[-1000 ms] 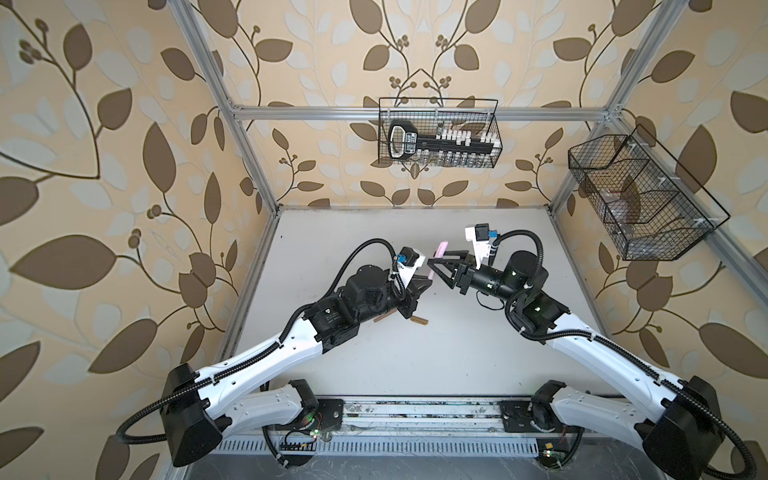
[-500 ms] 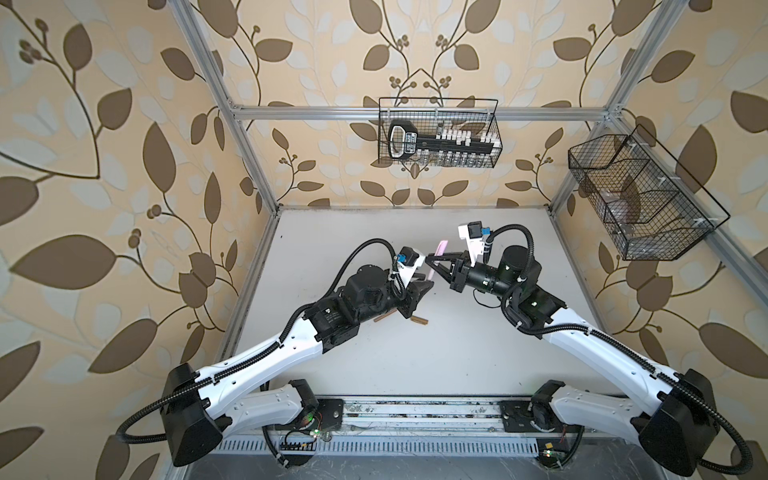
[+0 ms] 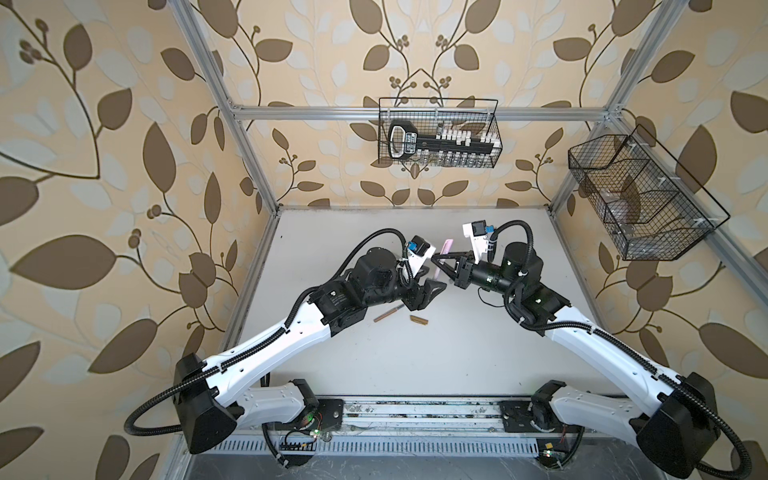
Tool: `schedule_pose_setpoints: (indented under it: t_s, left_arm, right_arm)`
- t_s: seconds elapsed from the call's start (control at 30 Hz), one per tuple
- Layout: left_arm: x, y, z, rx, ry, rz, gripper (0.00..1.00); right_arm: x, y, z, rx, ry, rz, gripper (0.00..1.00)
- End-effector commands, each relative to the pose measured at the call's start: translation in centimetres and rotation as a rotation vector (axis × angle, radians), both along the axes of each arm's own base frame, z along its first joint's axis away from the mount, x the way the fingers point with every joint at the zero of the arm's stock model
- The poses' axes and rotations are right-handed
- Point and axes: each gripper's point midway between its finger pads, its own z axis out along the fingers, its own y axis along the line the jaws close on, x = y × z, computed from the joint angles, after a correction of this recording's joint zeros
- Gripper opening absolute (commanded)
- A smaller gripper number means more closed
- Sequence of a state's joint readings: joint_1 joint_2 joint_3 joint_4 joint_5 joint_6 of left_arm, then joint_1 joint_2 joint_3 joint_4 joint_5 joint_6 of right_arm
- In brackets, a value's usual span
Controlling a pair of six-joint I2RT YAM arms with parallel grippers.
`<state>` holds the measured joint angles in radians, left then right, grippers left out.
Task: Insert pens into pen caps
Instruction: Pass a pen.
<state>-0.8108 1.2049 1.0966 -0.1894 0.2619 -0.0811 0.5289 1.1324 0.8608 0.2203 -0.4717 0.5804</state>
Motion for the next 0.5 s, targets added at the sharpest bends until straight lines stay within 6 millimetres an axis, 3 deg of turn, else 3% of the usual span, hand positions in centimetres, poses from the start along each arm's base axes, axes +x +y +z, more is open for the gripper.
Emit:
schedule_pose_setpoints:
  t_s: [0.0,0.47]
  left_arm:
    - [-0.4,0.0,0.4,-0.031,0.06,-0.067,0.6]
    - [-0.7,-0.9,0.5,-0.089,0.093,-0.138,0.53]
  right_arm:
    - [-0.9,-0.3,1.6,0.018,-0.047,0.01,0.0]
    - [-1.4,-0.1,1.7,0.032,-0.065,0.03,0.0]
